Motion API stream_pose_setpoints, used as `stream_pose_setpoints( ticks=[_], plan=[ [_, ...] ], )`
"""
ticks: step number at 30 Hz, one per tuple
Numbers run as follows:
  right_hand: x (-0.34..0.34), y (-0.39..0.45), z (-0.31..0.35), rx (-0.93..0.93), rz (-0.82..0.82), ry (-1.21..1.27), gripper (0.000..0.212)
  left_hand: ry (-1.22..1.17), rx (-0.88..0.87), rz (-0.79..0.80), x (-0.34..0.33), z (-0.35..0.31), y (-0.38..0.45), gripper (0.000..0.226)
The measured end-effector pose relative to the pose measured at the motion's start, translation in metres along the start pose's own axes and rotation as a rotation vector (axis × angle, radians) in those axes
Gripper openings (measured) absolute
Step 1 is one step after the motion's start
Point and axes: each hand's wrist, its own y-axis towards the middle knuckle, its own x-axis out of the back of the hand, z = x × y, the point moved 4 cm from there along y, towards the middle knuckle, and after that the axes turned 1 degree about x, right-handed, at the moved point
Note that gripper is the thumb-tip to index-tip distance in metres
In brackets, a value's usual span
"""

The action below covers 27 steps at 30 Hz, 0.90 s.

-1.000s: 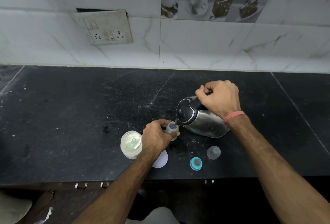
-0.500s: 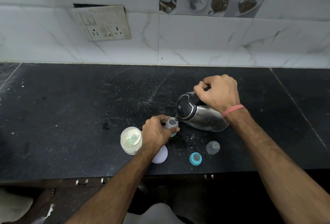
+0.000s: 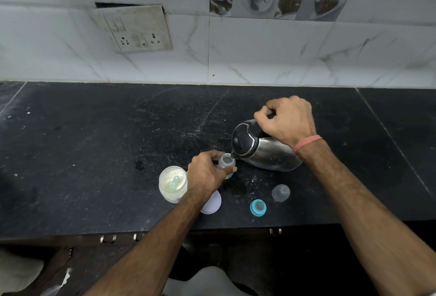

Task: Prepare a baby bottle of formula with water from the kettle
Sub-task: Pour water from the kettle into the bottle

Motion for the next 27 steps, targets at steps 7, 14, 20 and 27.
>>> stream_pose_setpoints(
  ticks=[7, 14, 20, 27],
  plan=[
    [0.0001, 0.0002, 0.0026, 0.022, -0.003, -0.009, 0.045, 0.000, 0.009, 0.001, -0.0012, 0.0014, 0.0012, 0.047],
    [-0.0004, 0.0008, 0.0069, 0.038, 0.002, -0.037, 0.042, 0.008, -0.006, 0.011, 0.0001, 0.0005, 0.0013, 0.048],
    [0.0006, 0.0007, 0.0086, 0.037, 0.006, -0.039, 0.042, 0.006, -0.009, 0.013, 0.0006, 0.0003, 0.0008, 0.047],
    [0.0016, 0.0004, 0.0097, 0.044, 0.014, -0.043, 0.042, -0.006, -0.006, 0.018, -0.0006, 0.0003, 0.0016, 0.047]
  ],
)
